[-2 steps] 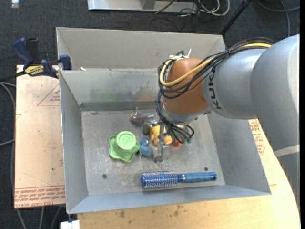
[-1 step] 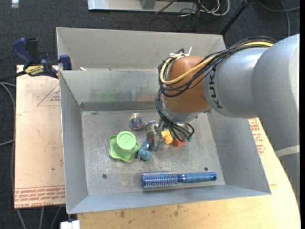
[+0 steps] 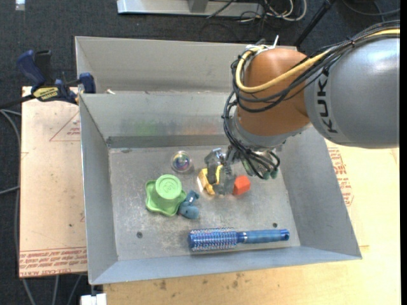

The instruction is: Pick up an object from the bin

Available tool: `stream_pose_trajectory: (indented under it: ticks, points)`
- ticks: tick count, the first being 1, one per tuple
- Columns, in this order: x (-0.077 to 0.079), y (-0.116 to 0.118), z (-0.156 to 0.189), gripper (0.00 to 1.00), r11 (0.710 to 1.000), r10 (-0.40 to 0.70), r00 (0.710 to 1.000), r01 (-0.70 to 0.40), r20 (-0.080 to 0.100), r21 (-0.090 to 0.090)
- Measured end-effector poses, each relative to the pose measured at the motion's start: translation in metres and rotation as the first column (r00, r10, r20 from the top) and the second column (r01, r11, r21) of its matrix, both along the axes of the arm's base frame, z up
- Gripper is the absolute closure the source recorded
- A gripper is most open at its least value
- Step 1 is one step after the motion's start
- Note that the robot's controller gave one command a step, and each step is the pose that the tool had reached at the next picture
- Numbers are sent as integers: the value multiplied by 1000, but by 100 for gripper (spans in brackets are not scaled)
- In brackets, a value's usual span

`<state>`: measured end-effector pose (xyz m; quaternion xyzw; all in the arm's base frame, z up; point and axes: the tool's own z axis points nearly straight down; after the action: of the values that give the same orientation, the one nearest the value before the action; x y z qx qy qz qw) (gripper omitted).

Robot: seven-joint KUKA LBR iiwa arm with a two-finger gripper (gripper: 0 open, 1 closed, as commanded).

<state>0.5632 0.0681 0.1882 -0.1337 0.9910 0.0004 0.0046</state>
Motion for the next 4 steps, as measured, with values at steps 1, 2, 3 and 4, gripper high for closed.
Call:
stream_pose_trajectory:
  ticks: [1,2,3,4]
  points:
    - [-65,11,-21,100,998,56,998,-56,-15,-1]
    - [-26,23,-46,100,991,-133,991,133,-7,0]
    - [-26,23,-45,0,991,-133,991,133,-7,0]
    - [3,99,-110,0,980,197,980,-197,-7,1]
